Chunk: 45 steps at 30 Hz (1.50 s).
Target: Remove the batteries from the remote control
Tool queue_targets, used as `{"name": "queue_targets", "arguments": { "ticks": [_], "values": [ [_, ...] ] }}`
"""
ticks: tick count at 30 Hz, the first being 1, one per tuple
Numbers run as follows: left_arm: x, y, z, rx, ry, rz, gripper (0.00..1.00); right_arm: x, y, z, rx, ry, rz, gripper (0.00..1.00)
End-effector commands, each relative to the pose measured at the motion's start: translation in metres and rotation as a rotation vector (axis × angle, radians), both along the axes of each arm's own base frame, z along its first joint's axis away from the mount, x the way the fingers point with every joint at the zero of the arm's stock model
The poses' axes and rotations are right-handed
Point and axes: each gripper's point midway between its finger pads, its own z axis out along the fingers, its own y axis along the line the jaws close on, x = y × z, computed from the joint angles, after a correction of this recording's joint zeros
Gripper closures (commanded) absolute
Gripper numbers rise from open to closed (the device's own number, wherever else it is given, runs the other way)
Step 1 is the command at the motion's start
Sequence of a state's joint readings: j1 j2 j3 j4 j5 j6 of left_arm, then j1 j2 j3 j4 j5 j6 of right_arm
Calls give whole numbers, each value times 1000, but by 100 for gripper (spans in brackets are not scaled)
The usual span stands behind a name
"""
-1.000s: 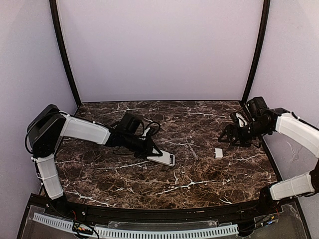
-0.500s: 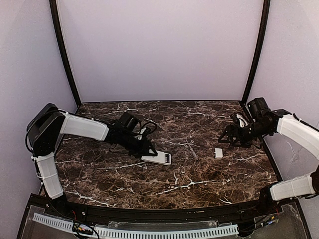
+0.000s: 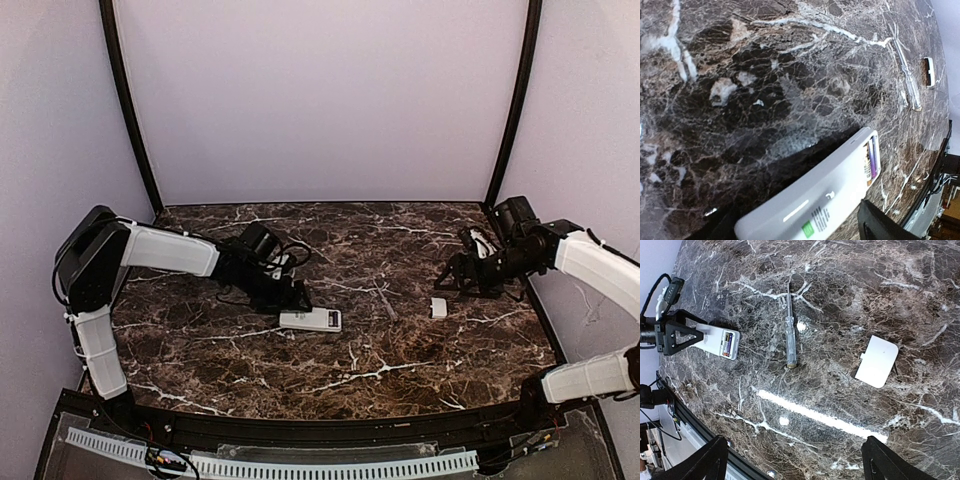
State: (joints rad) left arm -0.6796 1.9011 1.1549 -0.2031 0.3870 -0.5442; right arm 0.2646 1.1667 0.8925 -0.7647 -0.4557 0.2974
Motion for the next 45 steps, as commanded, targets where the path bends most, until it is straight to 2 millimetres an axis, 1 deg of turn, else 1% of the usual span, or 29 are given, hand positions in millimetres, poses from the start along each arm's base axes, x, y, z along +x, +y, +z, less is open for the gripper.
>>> {"name": "queue_targets", "arguments": {
  "ticks": [1,4,5,6,7,8,9,10,11,12,13,14,15,16,17,21,22,23,24,25,26,27,28,33,36,45],
  "values": [
    [0,35,0,176,-46,10,14,1,11,1,-20,6,20,8],
    [4,50,13,240,-103,18,7,3,23,1,-37,4,40,9],
    [4,54,15,255,-119,8,3,4,28,1,-39,5,46,9],
    [5,61,22,280,-148,17,2,5,33,2,-44,2,56,9],
    [5,67,24,300,-166,10,2,6,38,0,-55,2,63,10],
    [7,74,34,319,-202,26,2,7,42,-1,-68,1,68,10],
    [4,80,35,336,-213,26,1,9,46,-2,-83,-1,70,10],
    [7,88,46,351,-258,51,1,11,50,-4,-102,-1,74,10],
    [4,95,44,364,-263,58,1,12,54,-7,-119,2,73,11],
    [5,98,56,353,-299,76,1,14,58,-9,-134,3,75,11],
    [-1,104,52,359,-294,82,1,16,63,-15,-157,9,77,12],
    [-1,105,62,336,-322,95,1,18,69,-17,-168,9,83,12],
    [-6,110,57,338,-313,101,1,19,76,-18,-180,5,93,12],
    [-8,110,64,313,-331,112,1,19,83,-21,-197,5,107,13],
    [-14,114,63,306,-331,114,1,20,87,-26,-223,9,110,13],
    [-30,119,64,245,-341,128,1,22,98,-50,-313,39,116,16],
    [-35,123,58,246,-332,128,2,23,102,-55,-331,44,125,16],
    [-37,120,64,207,-348,124,2,22,104,-61,-354,50,134,16],
    [-43,122,59,201,-338,116,2,23,105,-66,-375,56,138,17],
    [-45,120,65,172,-350,113,3,24,104,-71,-401,63,138,17],
    [-49,121,61,172,-343,108,3,25,103,-77,-425,70,136,17],
    [-51,121,64,159,-352,107,4,27,101,-81,-444,76,130,18],
    [-53,123,62,160,-349,105,4,29,98,-85,-472,77,124,19],
    [-57,125,66,150,-362,105,7,37,95,-101,-546,80,132,25],
    [-57,123,66,135,-360,108,8,40,92,-106,-583,85,138,32],
    [-57,118,64,110,-345,107,13,43,97,-117,-608,95,164,50]
  ]
}}
